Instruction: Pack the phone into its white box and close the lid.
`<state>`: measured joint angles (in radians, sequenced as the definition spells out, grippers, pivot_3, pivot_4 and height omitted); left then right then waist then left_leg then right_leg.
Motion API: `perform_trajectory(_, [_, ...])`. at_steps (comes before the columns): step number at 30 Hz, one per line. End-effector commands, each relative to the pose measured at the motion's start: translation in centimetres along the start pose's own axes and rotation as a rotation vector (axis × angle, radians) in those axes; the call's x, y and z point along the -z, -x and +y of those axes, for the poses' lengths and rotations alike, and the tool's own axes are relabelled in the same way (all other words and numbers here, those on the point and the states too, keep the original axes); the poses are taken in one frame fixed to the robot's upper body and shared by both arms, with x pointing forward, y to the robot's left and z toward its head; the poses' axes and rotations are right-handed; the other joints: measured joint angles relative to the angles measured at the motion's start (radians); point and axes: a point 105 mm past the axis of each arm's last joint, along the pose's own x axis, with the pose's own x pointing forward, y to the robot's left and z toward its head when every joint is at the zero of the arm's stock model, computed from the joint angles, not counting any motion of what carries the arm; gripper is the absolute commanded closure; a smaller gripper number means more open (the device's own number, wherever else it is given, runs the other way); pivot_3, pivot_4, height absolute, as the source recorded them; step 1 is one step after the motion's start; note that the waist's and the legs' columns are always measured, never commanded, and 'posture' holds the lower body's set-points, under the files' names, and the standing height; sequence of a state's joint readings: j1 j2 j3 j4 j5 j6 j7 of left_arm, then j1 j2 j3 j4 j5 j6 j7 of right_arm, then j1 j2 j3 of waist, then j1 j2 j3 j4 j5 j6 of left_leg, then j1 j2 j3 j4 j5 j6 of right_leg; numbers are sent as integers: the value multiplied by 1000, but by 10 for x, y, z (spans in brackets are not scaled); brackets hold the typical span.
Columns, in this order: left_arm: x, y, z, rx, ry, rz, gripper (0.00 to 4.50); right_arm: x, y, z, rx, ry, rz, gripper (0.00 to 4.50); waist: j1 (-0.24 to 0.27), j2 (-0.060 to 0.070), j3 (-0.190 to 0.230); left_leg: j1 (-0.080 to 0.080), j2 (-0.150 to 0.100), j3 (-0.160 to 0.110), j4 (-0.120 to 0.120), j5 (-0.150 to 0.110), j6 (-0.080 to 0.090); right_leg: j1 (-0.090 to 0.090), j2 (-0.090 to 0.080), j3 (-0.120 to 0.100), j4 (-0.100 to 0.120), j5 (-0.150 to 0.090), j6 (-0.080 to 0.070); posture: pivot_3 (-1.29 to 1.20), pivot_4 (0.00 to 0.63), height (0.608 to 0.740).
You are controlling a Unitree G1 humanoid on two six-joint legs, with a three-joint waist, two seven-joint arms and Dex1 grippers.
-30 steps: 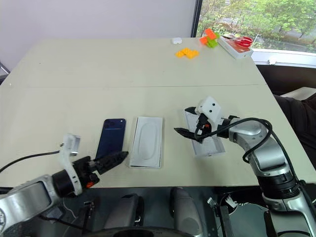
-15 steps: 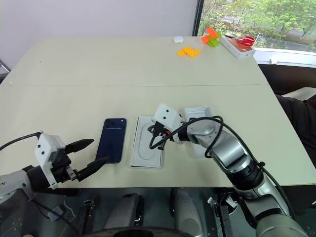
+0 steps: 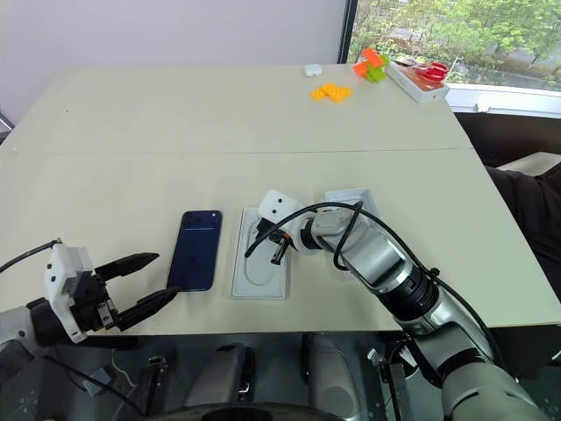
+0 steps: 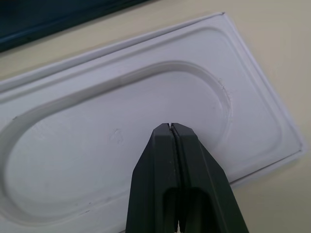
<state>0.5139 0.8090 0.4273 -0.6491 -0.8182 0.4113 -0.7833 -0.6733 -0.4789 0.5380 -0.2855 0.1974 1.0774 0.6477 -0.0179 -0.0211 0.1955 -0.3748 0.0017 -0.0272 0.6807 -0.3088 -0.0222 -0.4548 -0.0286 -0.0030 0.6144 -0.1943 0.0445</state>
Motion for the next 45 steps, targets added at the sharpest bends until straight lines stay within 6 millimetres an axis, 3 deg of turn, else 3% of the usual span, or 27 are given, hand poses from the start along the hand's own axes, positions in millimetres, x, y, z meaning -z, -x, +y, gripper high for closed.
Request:
perform_trajectory(1, [-7, 1, -2, 8, -35, -18, 18, -4, -2, 7, -46, 28, 2, 4460, -1, 0, 0, 0, 0, 0, 0, 0, 0, 0, 0, 0, 0, 0, 0, 0, 150, 726])
perform_trajectory(7, [-9, 2, -2, 1, -31, -26, 18, -6, 0, 8, -64, 49, -4, 4460, -2, 0, 0, 0, 2, 0, 0, 0, 0, 0, 1, 0, 0, 0, 0, 0, 150, 726])
perform_trajectory(10, [-10, -1, 1, -8, -25, -23, 18, -16, 4, 7, -64, 99, -68, 4460, -2, 0, 0, 0, 2, 0, 0, 0, 0, 0, 1, 0, 0, 0, 0, 0, 150, 726])
perform_trajectory(15, [-15, -4, 19, -113, 47, -47, 18, -46, 28, 12, -57, 273, -332, 4460, 0, 0, 0, 0, 2, 0, 0, 0, 0, 0, 2, 0, 0, 0, 0, 0, 150, 726])
perform_trajectory(21, [-7, -3, 41, -256, 211, -10, 18, -49, 42, 9, -50, 269, -423, 4460, -2, 0, 0, 1, 2, 0, 0, 0, 0, 1, 2, 0, 1, 0, 1, 0, 150, 726])
perform_trajectory(26, [-6, 0, 49, -302, 342, -28, 18, -51, 32, 3, -23, 219, -395, 4460, -1, 0, 0, 2, 5, -1, 0, 0, 0, 1, 4, 0, 2, 1, 0, 0, 150, 726])
perform_trajectory(28, [11, 7, 60, -378, 446, 46, 9, -55, 26, 2, -14, 210, -378, 4488, -2, 0, 0, 2, 5, -1, 0, 0, 0, 0, 4, 0, 3, 1, 0, 0, 150, 726])
perform_trajectory(33, [15, 13, 66, -433, 531, 84, 9, -69, 16, 14, -54, 225, -361, 4488, -1, 0, 0, 1, 6, -1, 0, 0, 0, -2, 4, 0, 4, 2, -2, 0, 150, 726])
perform_trajectory(35, [28, 16, 67, -433, 585, 204, 9, -72, 8, 19, -68, 237, -327, 4488, 2, -1, -1, 1, 5, -1, 0, 0, 0, -2, 4, 0, 4, 4, -5, 0, 150, 726])
perform_trajectory(45, [29, -2, 53, -206, 839, 319, 9, -75, -35, 29, -99, 339, -115, 4488, -2, -1, 0, 1, 4, -1, 0, 0, 0, -3, 3, 0, 5, 5, -6, 0, 150, 726])
